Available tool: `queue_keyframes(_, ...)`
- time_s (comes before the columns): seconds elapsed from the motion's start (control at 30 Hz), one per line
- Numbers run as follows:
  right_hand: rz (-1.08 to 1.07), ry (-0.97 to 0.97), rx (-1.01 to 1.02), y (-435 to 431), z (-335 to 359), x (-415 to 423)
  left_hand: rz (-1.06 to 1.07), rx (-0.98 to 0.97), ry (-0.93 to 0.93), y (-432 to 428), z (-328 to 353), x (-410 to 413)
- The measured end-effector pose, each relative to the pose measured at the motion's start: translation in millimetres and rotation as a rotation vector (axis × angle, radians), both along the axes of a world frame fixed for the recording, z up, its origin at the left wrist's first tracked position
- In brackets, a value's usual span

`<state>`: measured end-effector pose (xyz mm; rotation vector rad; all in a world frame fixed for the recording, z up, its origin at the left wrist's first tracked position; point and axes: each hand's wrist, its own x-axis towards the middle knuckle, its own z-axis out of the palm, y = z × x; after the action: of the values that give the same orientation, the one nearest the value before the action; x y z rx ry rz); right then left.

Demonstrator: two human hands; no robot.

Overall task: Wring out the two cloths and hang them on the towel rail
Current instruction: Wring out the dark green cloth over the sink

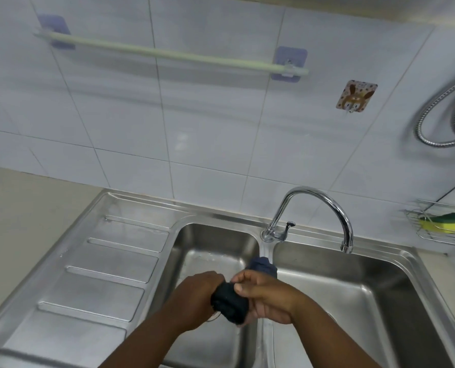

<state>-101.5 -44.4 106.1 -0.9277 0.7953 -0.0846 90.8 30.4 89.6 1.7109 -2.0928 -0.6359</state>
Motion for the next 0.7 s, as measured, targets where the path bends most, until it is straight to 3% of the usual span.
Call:
queue_keyframes(0.13, 0.291, 0.063, 0.057, 5, -8, 8, -0.277, -0.245, -0.274, -7, -5, -3)
queue_keyframes(0.3, 0.291, 0.378, -0.064, 15, -20, 25, -0.362, -0.218, -0.51, -16, -29, 7)
queue_keyframes(0.4, 0.401, 0.608, -0.433, 19, -31, 32, -0.367, -0.108, -0.587, -19, -49, 7)
queue_keyframes(0.5, 0.491, 0.712, -0.797, 25, -48, 37, -0.256, 0.04, -0.547, -21, -51, -2)
queue_keyframes(0.57, 0.478, 0.75, -1.033, 30, -60, 35, -0.18, 0.249, -0.462, -25, -50, -7)
queue_keyframes(0.63, 0.48, 0.757, -1.394, 30, -73, 30, -0.129, 0.491, -0.329, -31, -50, -7)
queue_keyframes(0.7, 0.576, 0.813, -1.477, 32, -75, 32, -0.115, 0.71, -0.15, -36, -52, -5)
